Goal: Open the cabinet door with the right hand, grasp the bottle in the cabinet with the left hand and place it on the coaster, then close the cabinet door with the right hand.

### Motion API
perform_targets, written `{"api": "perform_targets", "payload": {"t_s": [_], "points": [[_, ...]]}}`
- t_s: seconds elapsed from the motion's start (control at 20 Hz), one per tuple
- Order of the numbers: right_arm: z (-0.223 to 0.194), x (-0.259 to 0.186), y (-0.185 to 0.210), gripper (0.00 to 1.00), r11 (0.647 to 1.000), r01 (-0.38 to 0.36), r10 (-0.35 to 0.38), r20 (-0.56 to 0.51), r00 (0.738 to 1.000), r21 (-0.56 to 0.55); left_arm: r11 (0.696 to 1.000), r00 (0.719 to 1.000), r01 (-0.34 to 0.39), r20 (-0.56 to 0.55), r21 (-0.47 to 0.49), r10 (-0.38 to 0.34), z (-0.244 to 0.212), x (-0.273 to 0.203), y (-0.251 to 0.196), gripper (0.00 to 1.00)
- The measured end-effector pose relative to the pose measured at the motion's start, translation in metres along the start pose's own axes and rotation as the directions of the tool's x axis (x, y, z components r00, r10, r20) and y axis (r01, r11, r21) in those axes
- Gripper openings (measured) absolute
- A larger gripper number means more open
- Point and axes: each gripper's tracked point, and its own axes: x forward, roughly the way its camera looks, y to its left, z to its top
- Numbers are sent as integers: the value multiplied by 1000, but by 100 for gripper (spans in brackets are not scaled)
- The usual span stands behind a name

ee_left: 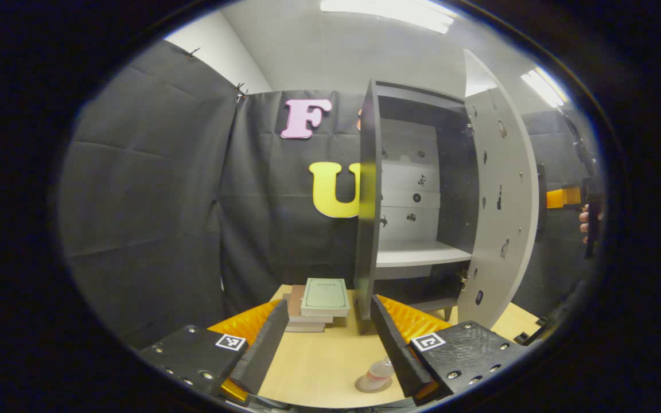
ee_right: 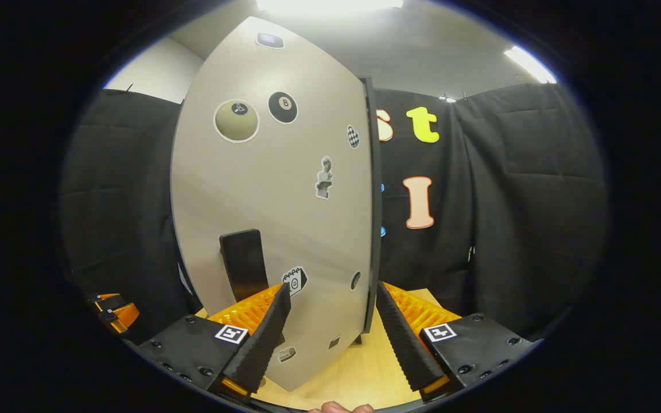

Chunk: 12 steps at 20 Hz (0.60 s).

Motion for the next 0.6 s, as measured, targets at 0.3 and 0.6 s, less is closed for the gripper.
{"api": "perform_targets", "payload": {"t_s": [0.3, 0.6], "points": [[-2, 34, 53, 96, 998, -57, 57, -9, 998, 26, 999, 999, 25, 36, -29, -24, 6, 1, 29, 87], [14, 55, 83, 96, 998, -67, 67, 25, 997, 13, 998, 998, 29, 64, -62, -25, 12, 22, 39, 87]]}}
